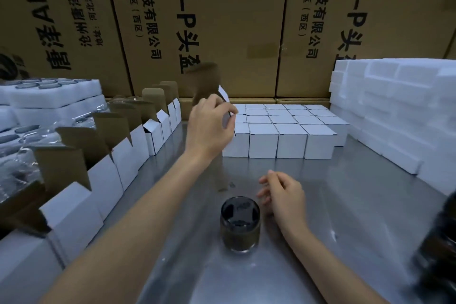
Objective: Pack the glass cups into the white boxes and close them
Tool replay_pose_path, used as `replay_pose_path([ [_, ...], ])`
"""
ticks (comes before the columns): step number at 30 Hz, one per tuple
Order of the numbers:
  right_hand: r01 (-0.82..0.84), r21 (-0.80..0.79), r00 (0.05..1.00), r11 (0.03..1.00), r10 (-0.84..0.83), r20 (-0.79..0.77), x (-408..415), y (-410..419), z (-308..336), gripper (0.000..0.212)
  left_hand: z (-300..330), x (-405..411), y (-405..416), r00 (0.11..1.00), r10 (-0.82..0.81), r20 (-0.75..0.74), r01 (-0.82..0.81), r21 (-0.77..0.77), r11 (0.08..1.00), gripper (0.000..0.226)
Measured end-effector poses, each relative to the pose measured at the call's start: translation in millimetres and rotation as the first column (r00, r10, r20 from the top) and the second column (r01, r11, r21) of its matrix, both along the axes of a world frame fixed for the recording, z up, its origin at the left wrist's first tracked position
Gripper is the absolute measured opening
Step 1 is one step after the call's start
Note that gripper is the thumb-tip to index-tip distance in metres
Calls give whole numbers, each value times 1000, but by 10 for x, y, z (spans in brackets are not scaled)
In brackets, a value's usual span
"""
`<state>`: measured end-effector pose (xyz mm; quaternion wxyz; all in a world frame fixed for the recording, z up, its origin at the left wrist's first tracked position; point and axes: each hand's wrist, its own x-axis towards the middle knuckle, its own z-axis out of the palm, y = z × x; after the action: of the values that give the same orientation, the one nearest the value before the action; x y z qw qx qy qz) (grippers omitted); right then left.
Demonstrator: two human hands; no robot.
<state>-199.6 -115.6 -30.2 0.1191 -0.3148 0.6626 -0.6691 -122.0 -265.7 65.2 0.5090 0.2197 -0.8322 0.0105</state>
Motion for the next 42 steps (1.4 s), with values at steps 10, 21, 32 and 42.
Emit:
replay_pose_path([
  [10,-42,-45,994,998,46,96,75,201,-31,33,-367,169,892,859,-162,486,115,126,985,24],
  [21,-133,-96,987,986,141,81,104,264,19,68,-478,554,1089,932,-362,3,350,249,903,18],
  [32,-99,25,995,995,98,33,89,194,-5,76,-808,417,798,828,-351,-436,514,842,166,84],
  [42,-45,51,990,998,37,138,28,144,-39,44,-878,370,744,879,-148,-454,473,867,153,53],
])
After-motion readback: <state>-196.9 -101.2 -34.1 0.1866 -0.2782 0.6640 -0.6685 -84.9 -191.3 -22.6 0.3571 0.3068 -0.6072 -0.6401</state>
